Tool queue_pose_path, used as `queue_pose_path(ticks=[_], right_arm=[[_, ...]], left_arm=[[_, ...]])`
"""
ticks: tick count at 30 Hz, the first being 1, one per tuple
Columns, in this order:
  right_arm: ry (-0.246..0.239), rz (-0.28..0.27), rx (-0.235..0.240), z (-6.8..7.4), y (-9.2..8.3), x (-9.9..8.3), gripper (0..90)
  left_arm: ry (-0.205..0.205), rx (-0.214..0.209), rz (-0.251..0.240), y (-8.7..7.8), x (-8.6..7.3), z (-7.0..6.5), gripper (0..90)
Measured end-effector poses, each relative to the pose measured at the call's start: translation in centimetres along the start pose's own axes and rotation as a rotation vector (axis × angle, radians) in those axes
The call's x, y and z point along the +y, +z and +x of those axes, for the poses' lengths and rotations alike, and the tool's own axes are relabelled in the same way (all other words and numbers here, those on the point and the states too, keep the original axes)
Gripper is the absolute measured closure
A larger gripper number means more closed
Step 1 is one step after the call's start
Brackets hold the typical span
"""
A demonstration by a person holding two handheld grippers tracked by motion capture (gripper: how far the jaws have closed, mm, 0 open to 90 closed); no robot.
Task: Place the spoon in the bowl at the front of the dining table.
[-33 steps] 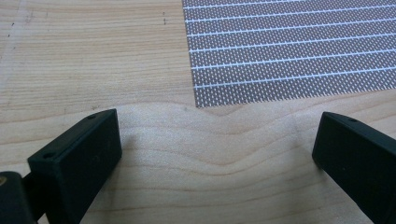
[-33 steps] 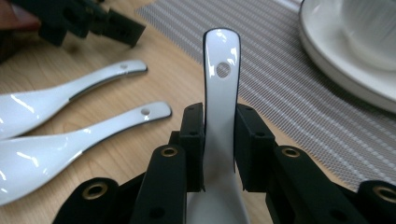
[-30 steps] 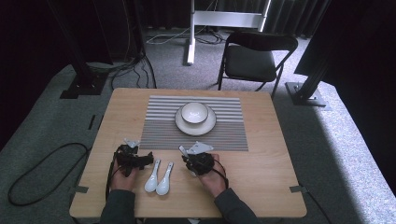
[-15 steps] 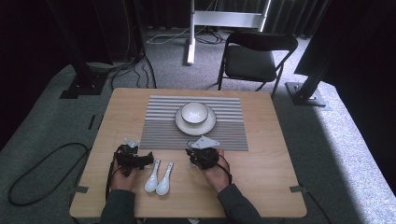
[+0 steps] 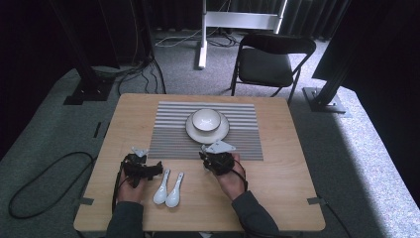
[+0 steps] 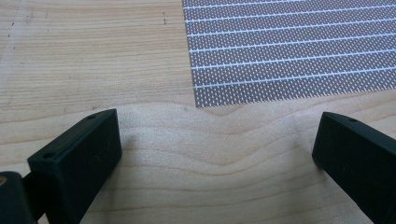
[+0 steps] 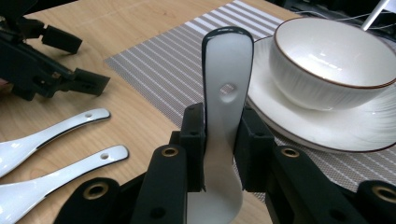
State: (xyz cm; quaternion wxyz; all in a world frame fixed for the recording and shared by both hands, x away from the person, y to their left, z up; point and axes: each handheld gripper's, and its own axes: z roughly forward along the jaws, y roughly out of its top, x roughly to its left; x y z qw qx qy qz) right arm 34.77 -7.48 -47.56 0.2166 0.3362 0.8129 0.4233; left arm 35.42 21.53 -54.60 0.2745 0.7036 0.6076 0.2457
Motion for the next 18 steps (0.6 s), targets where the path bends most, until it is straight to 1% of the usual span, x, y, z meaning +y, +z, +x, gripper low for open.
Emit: queue_pose_path(ticks=[6, 11, 14, 15, 18], right_arm=[[0.004, -0.01, -0.019, -0.7, -0.2, 0.5, 75.0], [-0.021, -0.015, -0.036, -1.4, -0.2, 1.0, 75.0], [-0.021, -0.017, -0.036, -1.7, -0.2, 1.2, 75.0], [-0.006, -0.021, -0.028, -2.1, -0.2, 1.3, 75.0], [-0.01, -0.025, -0.034, -2.4, -0.2, 1.4, 75.1]], left_arm=[[0.0, 0.0, 0.0, 0.0, 0.0, 0.0, 1.7], [0.002, 0.001, 0.002, 0.0, 0.0, 0.0, 1.7], [0.003, 0.001, 0.003, 0.0, 0.0, 0.0, 1.7], [0.002, 0.0, 0.002, 0.0, 0.0, 0.0, 1.7], [0.001, 0.0, 0.001, 0.0, 0.0, 0.0, 1.7]])
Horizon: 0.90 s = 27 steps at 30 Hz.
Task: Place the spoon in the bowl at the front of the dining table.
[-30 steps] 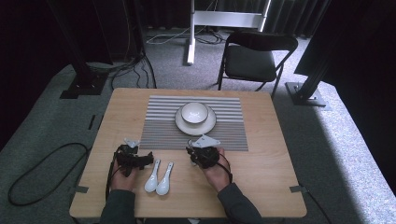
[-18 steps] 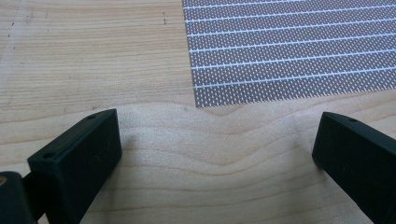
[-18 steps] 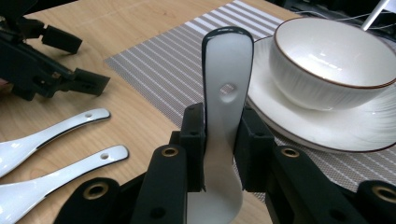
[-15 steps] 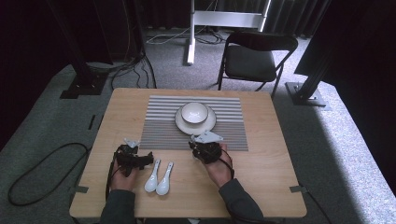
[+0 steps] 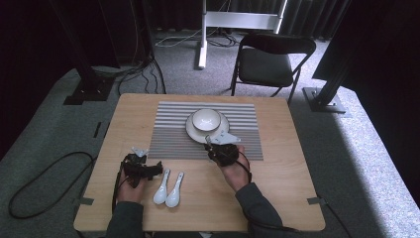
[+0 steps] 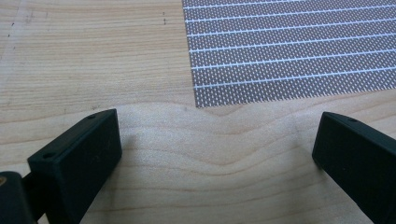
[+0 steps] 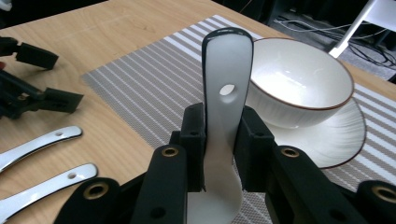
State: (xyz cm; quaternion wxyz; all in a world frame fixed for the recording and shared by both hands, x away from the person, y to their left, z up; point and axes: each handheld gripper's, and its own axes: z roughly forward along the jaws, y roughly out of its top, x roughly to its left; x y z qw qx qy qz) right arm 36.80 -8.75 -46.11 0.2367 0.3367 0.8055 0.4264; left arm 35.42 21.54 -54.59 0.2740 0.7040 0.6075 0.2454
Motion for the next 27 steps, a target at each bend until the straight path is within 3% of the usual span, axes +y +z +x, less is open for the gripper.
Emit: queue_pose_path(ticks=[16, 27], right_arm=[[0.024, -0.016, -0.033, -2.3, 0.1, 1.0, 75.1], [0.005, -0.033, -0.063, -3.7, 0.1, 2.1, 75.2]], left_arm=[[0.004, 0.001, -0.001, 0.0, 0.0, 0.0, 1.7], [0.001, 0.0, -0.001, 0.0, 0.0, 0.0, 1.7]])
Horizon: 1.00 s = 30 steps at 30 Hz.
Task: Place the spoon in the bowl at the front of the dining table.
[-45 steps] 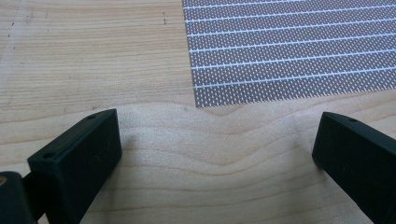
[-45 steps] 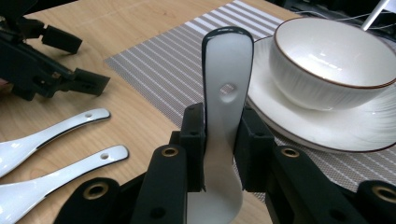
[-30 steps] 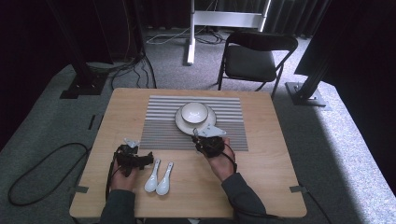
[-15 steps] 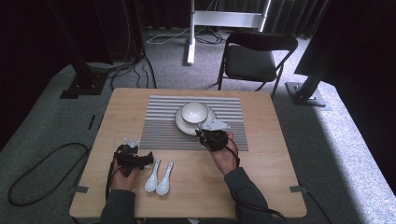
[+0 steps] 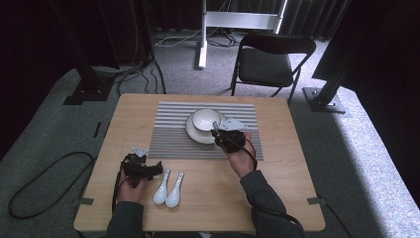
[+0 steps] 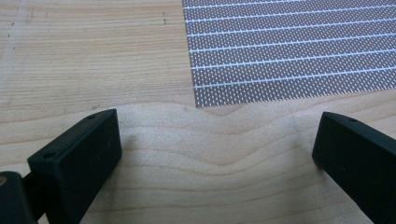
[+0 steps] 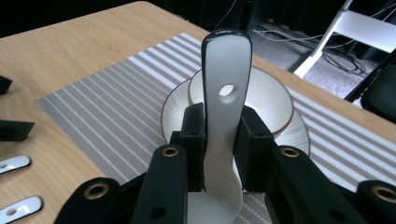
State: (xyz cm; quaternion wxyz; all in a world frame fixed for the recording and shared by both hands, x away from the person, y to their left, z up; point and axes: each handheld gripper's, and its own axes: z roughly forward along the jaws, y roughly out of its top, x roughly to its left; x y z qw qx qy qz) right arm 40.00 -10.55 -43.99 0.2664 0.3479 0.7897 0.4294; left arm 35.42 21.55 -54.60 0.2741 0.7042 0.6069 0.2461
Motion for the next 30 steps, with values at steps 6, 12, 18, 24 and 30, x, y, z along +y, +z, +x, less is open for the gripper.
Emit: queue_pose_path(ticks=[6, 12, 18, 24, 30], right_arm=[[0.014, -0.013, -0.002, -0.7, 0.2, 0.5, 75.2], [0.027, -0.014, -0.006, -1.3, 0.8, 0.9, 75.2], [0.013, -0.017, -0.016, -1.7, 1.2, 1.1, 75.3], [0.017, -0.025, -0.015, -2.2, 1.4, 1.4, 75.3], [0.016, -0.028, -0.015, -2.9, 2.0, 2.2, 75.3]], left_arm=[[0.001, 0.0, 0.001, 0.0, 0.0, 0.0, 1.7], [0.001, 0.0, 0.001, 0.0, 0.0, 0.0, 1.7], [0.001, 0.0, 0.0, 0.0, 0.0, 0.0, 1.7], [-0.002, -0.001, 0.0, 0.0, 0.0, 0.0, 1.7], [0.0, 0.0, 0.001, 0.0, 0.0, 0.0, 1.7]])
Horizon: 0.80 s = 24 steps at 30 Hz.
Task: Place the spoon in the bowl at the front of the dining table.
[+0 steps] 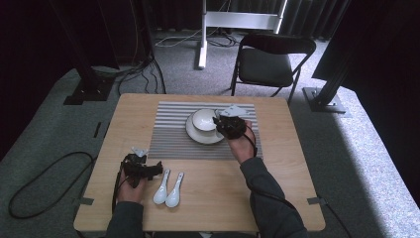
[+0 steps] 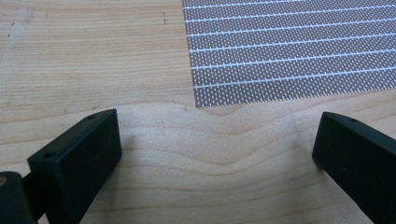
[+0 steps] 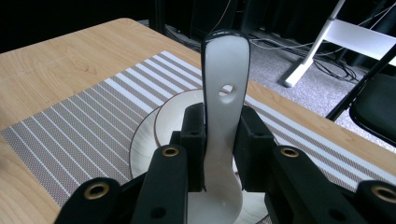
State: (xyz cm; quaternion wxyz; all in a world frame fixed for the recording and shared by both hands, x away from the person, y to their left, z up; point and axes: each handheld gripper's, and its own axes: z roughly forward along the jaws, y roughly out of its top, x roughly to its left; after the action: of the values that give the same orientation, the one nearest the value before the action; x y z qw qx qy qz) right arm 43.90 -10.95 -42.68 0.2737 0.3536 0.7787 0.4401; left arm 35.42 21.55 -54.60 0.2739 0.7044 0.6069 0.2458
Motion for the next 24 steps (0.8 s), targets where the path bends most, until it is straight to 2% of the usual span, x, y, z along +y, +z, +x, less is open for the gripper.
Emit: queue_pose_path(ticks=[10, 24], right_arm=[[-0.013, 0.008, 0.001, -0.7, 0.8, 0.9, 75.4], [-0.023, 0.013, -0.024, -1.9, 1.3, 2.3, 75.5]], left_arm=[[0.002, 0.0, 0.001, 0.0, 0.0, 0.0, 1.7], [-0.001, 0.0, -0.001, 0.0, 0.0, 0.0, 1.7]])
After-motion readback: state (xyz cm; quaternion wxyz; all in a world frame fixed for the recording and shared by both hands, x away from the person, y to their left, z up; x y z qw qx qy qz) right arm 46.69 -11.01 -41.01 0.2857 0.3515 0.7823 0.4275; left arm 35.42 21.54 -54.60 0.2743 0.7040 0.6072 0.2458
